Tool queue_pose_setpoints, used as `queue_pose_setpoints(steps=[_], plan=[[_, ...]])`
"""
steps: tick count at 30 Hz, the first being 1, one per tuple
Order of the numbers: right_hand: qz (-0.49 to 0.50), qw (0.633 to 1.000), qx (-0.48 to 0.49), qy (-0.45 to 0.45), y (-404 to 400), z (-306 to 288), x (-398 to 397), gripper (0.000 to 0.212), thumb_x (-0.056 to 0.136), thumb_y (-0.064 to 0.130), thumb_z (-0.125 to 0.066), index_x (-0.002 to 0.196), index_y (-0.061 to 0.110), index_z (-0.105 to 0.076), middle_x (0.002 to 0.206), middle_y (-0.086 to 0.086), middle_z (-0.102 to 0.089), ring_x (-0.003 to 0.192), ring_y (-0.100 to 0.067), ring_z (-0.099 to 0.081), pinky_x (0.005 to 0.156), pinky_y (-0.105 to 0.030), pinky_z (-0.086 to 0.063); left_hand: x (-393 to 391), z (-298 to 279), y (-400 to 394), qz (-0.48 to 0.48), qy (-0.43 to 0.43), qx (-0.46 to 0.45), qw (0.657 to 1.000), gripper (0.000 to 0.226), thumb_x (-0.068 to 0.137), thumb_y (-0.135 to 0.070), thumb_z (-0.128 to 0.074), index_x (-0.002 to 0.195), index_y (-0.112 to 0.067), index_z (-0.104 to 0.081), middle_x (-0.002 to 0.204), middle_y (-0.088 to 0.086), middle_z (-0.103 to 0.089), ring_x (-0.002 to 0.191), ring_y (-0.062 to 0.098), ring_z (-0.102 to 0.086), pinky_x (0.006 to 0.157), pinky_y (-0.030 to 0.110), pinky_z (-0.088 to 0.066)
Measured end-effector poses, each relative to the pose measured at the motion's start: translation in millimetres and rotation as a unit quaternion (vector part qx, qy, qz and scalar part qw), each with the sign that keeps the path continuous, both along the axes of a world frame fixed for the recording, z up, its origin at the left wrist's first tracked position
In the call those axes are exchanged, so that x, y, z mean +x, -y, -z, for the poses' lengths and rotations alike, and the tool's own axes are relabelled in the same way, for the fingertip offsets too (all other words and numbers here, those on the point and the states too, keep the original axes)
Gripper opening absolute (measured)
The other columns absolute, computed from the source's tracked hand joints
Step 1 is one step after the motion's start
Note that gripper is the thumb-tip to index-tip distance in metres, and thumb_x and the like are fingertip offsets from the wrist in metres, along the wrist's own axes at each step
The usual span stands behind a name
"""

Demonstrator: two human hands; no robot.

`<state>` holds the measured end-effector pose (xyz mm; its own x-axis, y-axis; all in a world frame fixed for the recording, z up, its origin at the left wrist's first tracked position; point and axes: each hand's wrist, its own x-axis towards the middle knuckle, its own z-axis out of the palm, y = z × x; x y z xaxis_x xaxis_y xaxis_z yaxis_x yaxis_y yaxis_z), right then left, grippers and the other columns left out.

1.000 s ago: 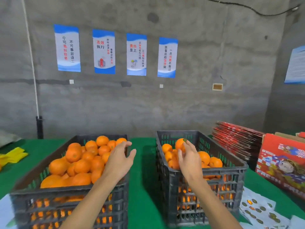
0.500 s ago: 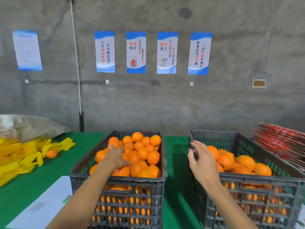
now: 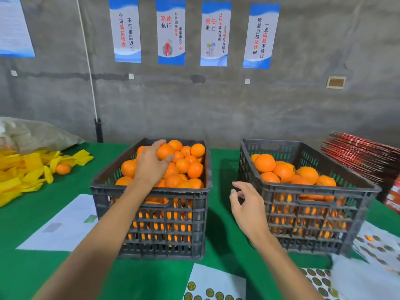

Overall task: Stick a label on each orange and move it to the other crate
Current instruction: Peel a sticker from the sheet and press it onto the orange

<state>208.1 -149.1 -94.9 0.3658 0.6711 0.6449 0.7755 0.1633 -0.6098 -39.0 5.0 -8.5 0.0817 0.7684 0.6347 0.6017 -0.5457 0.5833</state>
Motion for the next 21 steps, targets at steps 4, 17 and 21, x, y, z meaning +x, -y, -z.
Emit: queue_pose_setpoints(steps=[4, 17, 21], plan=[[-0.013, 0.999, -0.046, -0.009, 10, 28, -15, 0.027, 0.102, 0.023, -0.058, 0.126, 0.016, -0.067, 0.116, 0.009, -0.065, 0.095, -0.002, -0.062, 0.088, -0.024, -0.052, 2, 21, 61, 0.087, 0.151, 0.015, 0.985, 0.055, 0.092, -0.039, -0.076, 0.142, -0.031, -0.057, 0.130, -0.012, -0.060, 0.116, 0.008, -0.057, 0.092, 0.034, -0.055], [-0.207, 0.926, -0.308, 0.072, 55, 142, -61, 0.035, 0.097, 0.042, -0.066, 0.128, 0.026, -0.070, 0.102, 0.012, -0.057, 0.084, -0.009, -0.056, 0.081, -0.032, -0.050, 3, 184, 199, 0.164, 0.285, -0.169, 0.929, 0.052, 0.094, -0.032, -0.074, 0.137, -0.051, -0.053, 0.140, -0.005, -0.060, 0.121, 0.010, -0.065, 0.094, 0.022, -0.055], [-0.225, 0.915, -0.322, 0.090, 58, 155, -69, 0.042, 0.091, 0.051, -0.070, 0.126, 0.029, -0.072, 0.114, 0.012, -0.058, 0.100, -0.009, -0.055, 0.091, -0.032, -0.045, -5, 229, 204, 0.141, 0.358, -0.361, 0.849, 0.032, 0.100, -0.036, -0.064, 0.130, -0.027, -0.057, 0.131, 0.012, -0.065, 0.107, 0.017, -0.072, 0.082, 0.025, -0.060]])
